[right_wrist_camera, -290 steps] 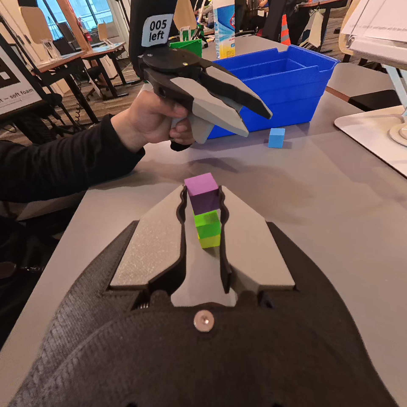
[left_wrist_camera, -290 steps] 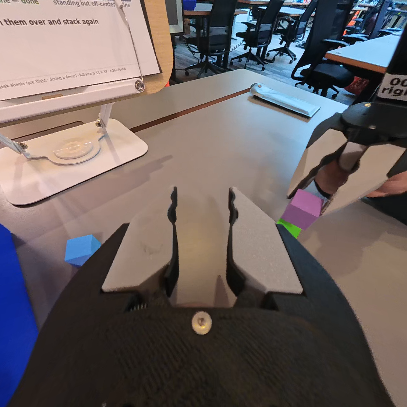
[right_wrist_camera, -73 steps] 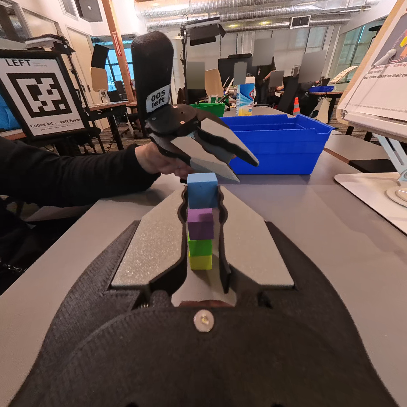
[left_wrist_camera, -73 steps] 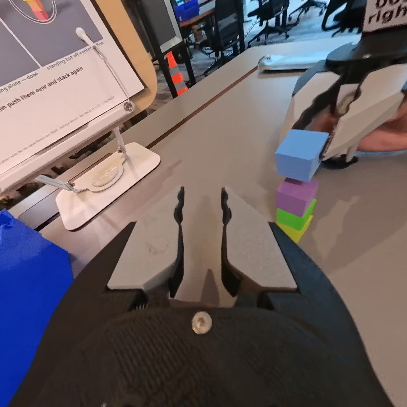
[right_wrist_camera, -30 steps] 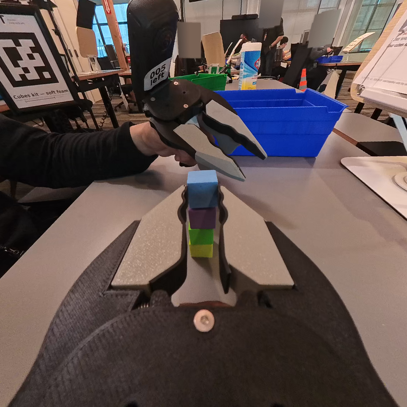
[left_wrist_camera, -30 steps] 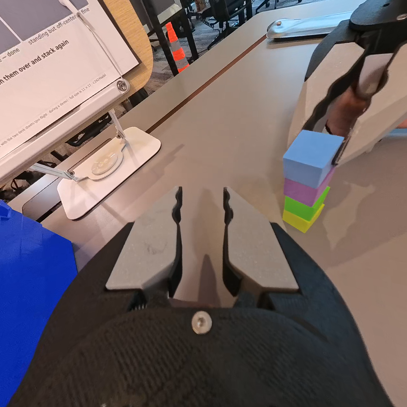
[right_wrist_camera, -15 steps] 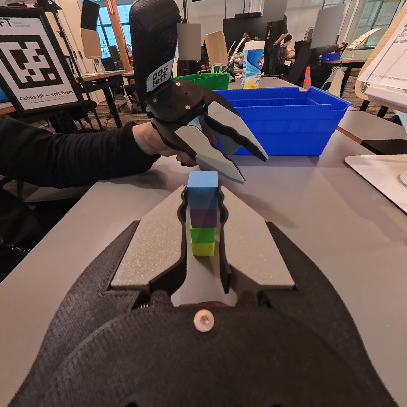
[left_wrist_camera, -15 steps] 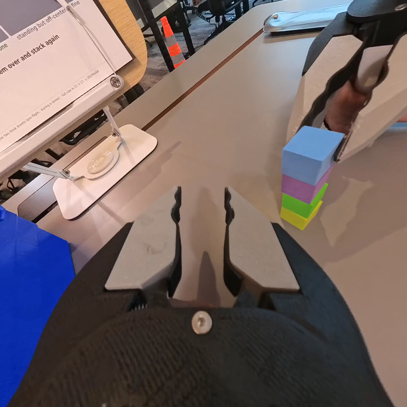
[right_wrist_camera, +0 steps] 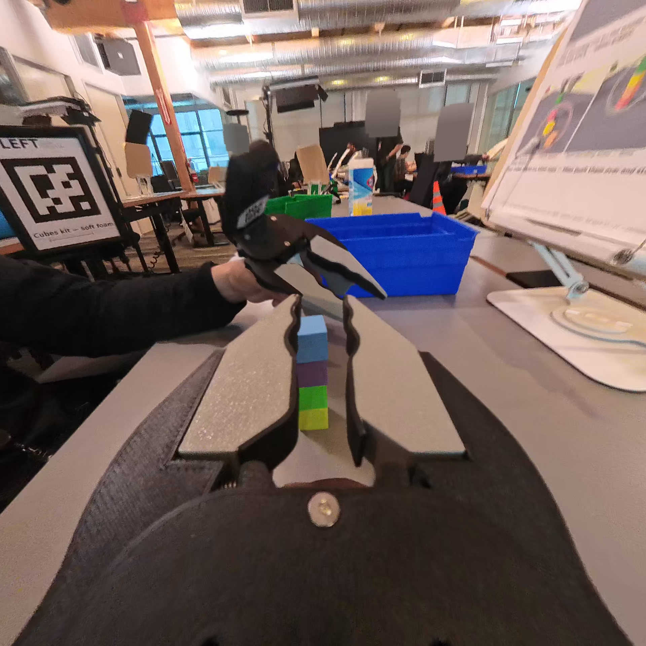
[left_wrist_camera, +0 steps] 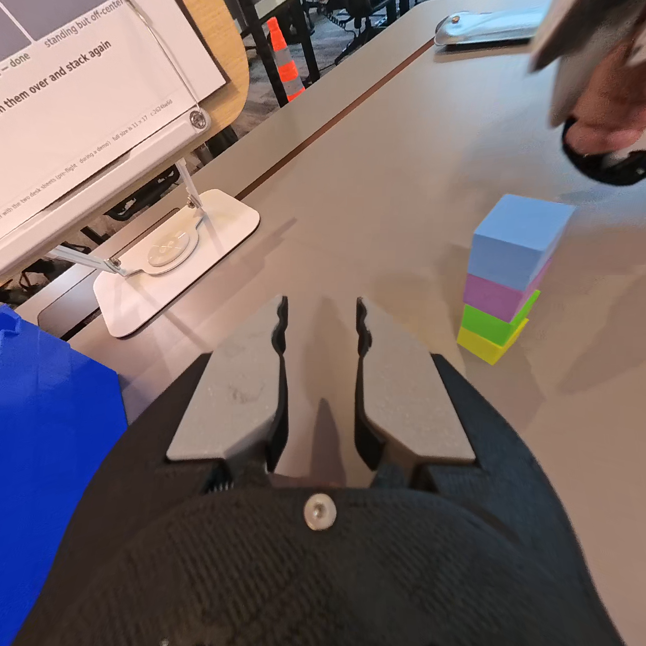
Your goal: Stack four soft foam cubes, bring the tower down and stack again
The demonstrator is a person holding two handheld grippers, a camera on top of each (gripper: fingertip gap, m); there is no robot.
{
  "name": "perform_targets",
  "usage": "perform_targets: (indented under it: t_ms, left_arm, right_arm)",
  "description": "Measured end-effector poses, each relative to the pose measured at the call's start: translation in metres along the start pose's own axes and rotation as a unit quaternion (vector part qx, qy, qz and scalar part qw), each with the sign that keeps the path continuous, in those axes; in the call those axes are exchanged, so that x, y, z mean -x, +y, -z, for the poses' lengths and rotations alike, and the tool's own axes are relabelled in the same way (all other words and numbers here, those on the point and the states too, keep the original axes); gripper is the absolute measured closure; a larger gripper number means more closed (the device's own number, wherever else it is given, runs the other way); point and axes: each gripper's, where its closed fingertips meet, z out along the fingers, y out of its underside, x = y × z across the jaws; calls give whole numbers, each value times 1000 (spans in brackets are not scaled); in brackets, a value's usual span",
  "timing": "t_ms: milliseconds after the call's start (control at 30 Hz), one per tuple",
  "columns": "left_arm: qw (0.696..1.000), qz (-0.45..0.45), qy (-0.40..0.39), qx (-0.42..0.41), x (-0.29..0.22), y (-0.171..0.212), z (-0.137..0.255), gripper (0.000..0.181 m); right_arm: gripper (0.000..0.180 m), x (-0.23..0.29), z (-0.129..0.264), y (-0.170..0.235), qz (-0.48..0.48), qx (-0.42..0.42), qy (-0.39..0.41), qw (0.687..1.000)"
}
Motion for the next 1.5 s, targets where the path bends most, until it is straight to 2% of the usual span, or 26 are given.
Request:
perform_targets:
  t_ms: [133, 200, 367, 500, 600, 833, 1100, 1367, 1500]
  left_arm:
    - [1000, 5, -6, 6, 4, 3, 0, 144]
    - [1000, 10, -8, 6, 5, 3, 0, 145]
    - [1000, 14, -10, 11, 6, 6, -1, 145]
    - [1000, 9, -8, 13, 4, 6, -2, 145]
    - [1000, 7, -8, 13, 4, 6, -2, 145]
    - [1000, 8, -10, 13, 5, 6, -2, 145]
    - [1000, 10, -13, 13, 7, 6, -1, 145]
    - [1000, 3, -10, 24, 4, 10, -4, 144]
    - [999, 2, -22, 26, 8, 11, -4, 145]
  right_arm:
    - [178, 23, 7, -5, 49, 25, -20, 998]
    - [180, 42, 3, 4, 77, 61, -52, 994]
    - [180, 76, -19, 60, 114, 211, -104, 965]
    - [180, 64, -32, 105, 152, 318, -62, 934]
    - [180, 39, -33, 123, 175, 362, -2, 916]
    - [180, 2, -32, 99, 194, 312, 99, 925]
    - [180, -17, -22, 80, 174, 271, 149, 935]
    - [180, -44, -4, 77, 147, 264, 215, 929]
    - [180, -63, 14, 85, 96, 274, 253, 923]
